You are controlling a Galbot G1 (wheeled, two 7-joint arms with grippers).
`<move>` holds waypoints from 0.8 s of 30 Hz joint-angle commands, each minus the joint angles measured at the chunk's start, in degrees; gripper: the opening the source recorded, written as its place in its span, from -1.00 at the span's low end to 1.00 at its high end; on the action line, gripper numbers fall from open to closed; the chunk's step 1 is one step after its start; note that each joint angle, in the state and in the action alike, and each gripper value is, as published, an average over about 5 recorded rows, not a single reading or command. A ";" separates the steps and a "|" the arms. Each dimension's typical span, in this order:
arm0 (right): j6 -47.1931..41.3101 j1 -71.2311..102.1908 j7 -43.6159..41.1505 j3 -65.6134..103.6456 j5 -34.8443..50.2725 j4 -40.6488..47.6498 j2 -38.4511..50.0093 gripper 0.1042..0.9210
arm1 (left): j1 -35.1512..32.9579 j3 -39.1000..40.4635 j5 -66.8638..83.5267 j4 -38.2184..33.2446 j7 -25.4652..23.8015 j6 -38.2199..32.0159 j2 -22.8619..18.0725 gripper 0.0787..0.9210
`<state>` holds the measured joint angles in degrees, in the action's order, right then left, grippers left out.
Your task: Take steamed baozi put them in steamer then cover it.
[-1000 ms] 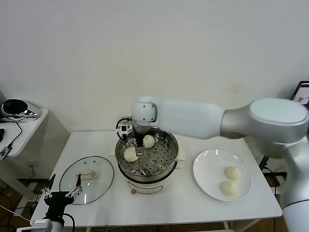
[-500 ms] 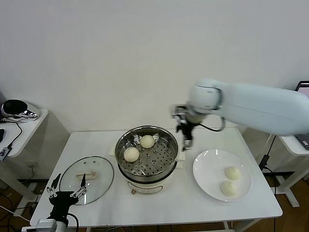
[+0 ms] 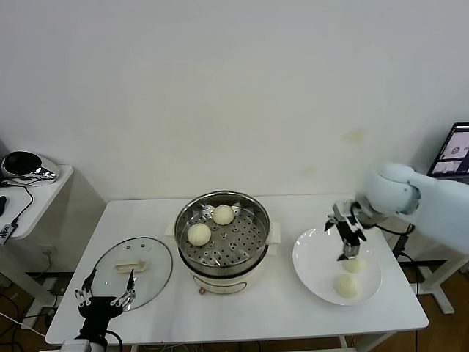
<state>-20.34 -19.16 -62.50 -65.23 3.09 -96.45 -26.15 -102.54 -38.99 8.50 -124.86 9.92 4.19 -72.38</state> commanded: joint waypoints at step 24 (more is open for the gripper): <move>4.12 30.05 1.94 19.70 -13.97 7.59 0.26 0.75 | -1.29 -0.77 -0.41 0.01 0.17 -0.34 -0.82 0.77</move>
<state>-16.69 6.97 -61.03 -47.92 -9.37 -90.85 -25.29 -103.75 -39.76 8.15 -124.84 10.09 3.86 -73.17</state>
